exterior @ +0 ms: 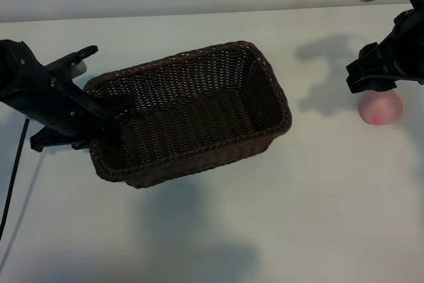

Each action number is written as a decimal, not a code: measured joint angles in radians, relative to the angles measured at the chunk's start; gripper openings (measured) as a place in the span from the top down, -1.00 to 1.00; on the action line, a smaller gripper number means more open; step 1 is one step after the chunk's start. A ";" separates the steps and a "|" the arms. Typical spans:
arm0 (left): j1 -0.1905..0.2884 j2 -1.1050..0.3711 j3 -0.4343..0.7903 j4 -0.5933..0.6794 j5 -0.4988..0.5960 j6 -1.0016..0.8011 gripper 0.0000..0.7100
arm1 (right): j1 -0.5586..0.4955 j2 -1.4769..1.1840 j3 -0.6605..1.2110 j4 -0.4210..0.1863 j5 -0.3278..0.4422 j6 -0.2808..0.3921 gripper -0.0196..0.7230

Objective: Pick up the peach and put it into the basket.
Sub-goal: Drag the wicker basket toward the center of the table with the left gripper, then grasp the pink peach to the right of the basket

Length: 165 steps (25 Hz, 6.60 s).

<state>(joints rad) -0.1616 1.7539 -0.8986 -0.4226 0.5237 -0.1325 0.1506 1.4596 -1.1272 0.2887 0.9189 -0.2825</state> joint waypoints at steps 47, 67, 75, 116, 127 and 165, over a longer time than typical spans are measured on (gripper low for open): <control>0.007 0.041 -0.344 -0.063 0.256 0.280 0.53 | 0.000 0.000 0.000 0.000 0.016 -0.001 -0.53; -0.005 0.185 -0.382 -0.065 0.198 0.224 0.53 | 0.000 0.000 0.000 0.000 0.018 -0.001 -0.29; -0.009 0.203 -0.384 -0.086 0.199 0.282 0.53 | 0.000 0.000 0.000 -0.001 0.018 -0.001 -0.26; -0.010 0.270 -0.413 -0.134 0.226 0.308 -0.74 | 0.000 0.000 0.000 -0.001 0.032 -0.001 -0.26; -0.010 0.158 -0.437 0.024 0.282 0.190 -0.81 | 0.000 0.000 -0.001 -0.001 0.032 -0.001 -0.25; 0.135 -0.659 -0.588 0.518 0.646 0.157 -0.68 | 0.000 0.000 -0.001 -0.001 0.039 -0.001 -0.25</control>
<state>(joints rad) -0.0267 1.0947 -1.4867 0.0950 1.1693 0.0246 0.1506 1.4596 -1.1279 0.2872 0.9580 -0.2834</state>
